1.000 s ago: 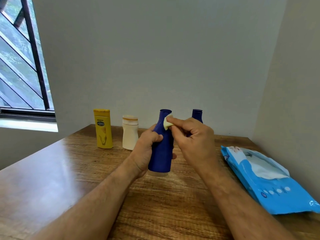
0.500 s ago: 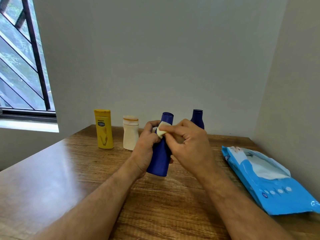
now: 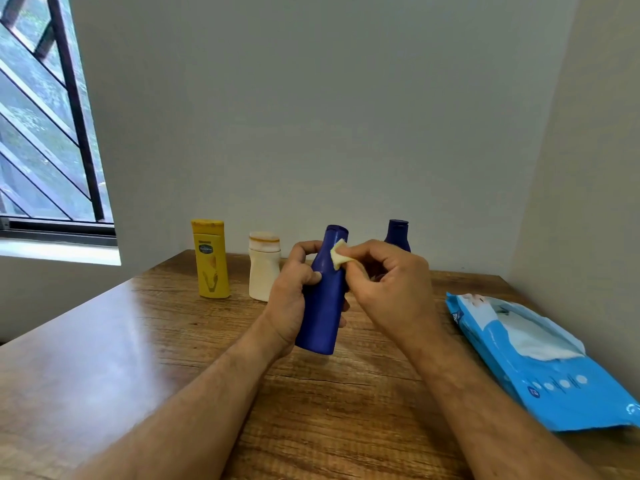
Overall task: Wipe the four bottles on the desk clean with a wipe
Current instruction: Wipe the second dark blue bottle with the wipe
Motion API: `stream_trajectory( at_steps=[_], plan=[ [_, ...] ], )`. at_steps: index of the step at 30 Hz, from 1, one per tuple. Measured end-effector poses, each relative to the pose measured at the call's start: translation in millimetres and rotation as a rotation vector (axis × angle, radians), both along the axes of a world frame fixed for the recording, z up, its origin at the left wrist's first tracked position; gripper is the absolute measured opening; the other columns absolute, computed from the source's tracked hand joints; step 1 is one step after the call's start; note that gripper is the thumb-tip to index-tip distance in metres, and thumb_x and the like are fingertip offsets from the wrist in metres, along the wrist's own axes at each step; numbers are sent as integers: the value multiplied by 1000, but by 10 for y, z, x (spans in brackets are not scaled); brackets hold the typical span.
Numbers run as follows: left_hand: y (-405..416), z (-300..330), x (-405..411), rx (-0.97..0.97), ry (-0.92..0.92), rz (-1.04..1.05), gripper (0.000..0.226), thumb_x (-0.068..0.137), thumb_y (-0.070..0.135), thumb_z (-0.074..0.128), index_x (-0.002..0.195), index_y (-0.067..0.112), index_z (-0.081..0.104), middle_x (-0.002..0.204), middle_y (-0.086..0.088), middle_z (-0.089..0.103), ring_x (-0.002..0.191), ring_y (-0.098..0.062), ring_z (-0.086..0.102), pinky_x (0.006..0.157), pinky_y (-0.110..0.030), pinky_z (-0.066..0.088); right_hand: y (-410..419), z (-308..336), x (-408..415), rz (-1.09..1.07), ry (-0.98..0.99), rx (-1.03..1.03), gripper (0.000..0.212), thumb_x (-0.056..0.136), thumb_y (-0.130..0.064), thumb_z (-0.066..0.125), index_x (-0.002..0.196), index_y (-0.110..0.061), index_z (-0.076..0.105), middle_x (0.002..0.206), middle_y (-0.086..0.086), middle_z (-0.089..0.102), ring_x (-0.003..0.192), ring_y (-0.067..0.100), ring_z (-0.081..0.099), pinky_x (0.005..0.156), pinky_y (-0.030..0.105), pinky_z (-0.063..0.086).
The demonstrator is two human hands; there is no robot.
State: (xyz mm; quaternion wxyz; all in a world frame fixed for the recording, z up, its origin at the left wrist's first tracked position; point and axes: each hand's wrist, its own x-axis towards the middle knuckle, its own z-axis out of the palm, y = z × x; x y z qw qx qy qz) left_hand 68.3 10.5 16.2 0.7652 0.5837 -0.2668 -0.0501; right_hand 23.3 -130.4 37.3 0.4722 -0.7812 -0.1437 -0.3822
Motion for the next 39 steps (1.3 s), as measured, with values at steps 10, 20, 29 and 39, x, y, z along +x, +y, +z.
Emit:
stream_trajectory(
  at_steps=[10, 20, 29, 39],
  plan=[
    [-5, 4, 31, 31, -9, 2, 52, 72, 23, 45, 124, 20, 50, 93, -14, 66, 67, -24, 66, 55, -39, 55, -25, 3, 2, 46, 32, -7, 13, 88, -12, 71, 96, -21, 75, 86, -13, 71, 80, 5, 67, 62, 13, 51],
    [-40, -38, 5, 134, -4, -112, 72, 67, 34, 80, 129, 28, 45, 104, -11, 62, 66, -21, 63, 53, -34, 53, -81, 22, 41, 25, 74, 163, 7, 91, -19, 69, 95, -22, 75, 81, -8, 72, 73, 12, 69, 56, 21, 56],
    [-46, -23, 34, -3, 115, -163, 83, 56, 20, 78, 132, 18, 44, 97, -12, 61, 71, -20, 59, 60, -35, 51, -80, 24, 40, 68, 123, 194, 4, 91, -19, 70, 90, -17, 73, 78, -2, 71, 66, 14, 68, 49, 21, 54],
    [-11, -13, 72, -87, 58, -106, 53, 76, 20, 60, 128, 6, 57, 110, -10, 71, 88, -21, 71, 74, -34, 58, -84, 2, 21, 132, 144, 63, 11, 89, -13, 71, 92, -22, 74, 80, -6, 72, 74, 13, 70, 55, 17, 53]
  ],
)
